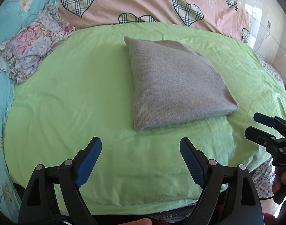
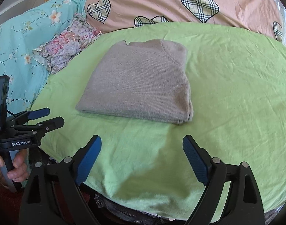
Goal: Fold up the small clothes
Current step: 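Open both tools and pull them back from the folded sweater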
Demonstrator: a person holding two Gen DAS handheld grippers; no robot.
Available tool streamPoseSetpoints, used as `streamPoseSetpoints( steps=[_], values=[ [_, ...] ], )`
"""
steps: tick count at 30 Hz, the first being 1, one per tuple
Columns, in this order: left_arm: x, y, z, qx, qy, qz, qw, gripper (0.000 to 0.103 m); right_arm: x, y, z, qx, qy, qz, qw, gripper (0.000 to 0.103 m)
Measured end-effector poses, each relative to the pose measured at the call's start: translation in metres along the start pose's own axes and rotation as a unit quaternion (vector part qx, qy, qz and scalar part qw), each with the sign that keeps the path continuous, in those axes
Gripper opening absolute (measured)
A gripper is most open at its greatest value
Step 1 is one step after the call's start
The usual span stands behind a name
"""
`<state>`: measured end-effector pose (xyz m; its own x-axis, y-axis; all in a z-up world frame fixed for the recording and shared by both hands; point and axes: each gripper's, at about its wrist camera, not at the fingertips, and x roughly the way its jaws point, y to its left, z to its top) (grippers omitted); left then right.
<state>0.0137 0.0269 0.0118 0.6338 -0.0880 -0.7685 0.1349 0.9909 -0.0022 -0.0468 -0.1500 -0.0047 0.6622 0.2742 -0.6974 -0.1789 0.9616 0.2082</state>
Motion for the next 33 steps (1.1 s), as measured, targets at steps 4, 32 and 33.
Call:
streamPoseSetpoints(
  steps=[4, 32, 33],
  values=[
    [0.005, -0.003, 0.013, 0.006, -0.003, 0.014, 0.9999, 0.088, 0.007, -0.001, 0.014, 0.001, 0.002, 0.002, 1.0, 0.09],
    [0.039, -0.02, 0.065, 0.026, 0.005, 0.064, 0.9976, 0.089, 0.046, -0.011, 0.07, 0.024, 0.025, 0.028, 0.999, 0.094],
    [0.04, -0.021, 0.067, 0.026, 0.005, 0.064, 0.9976, 0.089, 0.047, -0.01, 0.072, 0.024, 0.027, 0.028, 0.999, 0.095]
  ],
)
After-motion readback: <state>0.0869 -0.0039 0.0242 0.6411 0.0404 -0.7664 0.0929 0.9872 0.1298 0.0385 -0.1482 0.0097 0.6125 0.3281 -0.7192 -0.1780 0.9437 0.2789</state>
